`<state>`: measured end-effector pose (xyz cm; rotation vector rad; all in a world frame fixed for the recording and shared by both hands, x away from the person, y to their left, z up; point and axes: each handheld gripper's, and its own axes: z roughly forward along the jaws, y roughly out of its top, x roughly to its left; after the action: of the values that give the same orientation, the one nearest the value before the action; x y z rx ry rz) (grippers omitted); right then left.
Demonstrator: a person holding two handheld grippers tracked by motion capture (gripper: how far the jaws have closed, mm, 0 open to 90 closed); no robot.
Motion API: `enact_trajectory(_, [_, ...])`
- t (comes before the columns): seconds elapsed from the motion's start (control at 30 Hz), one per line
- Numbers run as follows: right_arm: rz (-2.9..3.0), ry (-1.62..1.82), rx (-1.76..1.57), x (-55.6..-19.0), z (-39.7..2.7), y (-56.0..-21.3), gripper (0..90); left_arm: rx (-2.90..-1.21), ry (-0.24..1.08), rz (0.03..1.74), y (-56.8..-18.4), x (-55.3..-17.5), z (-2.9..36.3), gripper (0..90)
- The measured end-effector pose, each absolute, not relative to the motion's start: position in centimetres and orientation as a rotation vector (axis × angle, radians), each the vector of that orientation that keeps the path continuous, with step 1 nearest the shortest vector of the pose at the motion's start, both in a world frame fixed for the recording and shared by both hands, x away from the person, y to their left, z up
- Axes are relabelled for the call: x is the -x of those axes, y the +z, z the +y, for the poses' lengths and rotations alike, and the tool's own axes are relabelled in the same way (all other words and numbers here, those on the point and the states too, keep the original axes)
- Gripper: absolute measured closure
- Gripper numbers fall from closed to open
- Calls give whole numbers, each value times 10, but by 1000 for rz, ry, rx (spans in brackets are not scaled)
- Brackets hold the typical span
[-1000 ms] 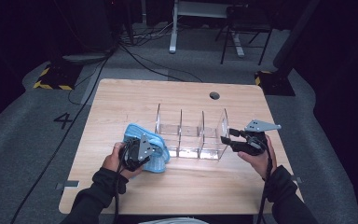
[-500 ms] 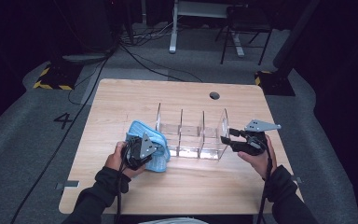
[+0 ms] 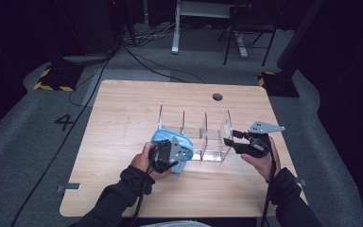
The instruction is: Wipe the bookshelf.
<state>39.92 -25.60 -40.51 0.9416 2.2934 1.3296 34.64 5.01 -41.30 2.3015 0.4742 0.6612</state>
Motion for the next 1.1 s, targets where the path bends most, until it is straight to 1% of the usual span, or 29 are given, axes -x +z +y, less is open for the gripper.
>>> enact_trajectory(0.17, [2290, 1329, -940, -399, -256, -405, 501, -2322, 652, 409, -414, -349, 21, 771])
enact_trajectory(0.57, [2290, 1325, -938, -399, -256, -405, 501, -2323, 610, 339, -415, -354, -22, 772])
enact_trajectory(0.9, [2290, 1324, -936, -399, -256, -405, 501, -2307, 584, 335, -419, -354, -51, 772])
enact_trajectory(1.1, [2294, 1330, -938, -399, -256, -405, 501, -2281, 582, 355, -424, -354, -57, 771])
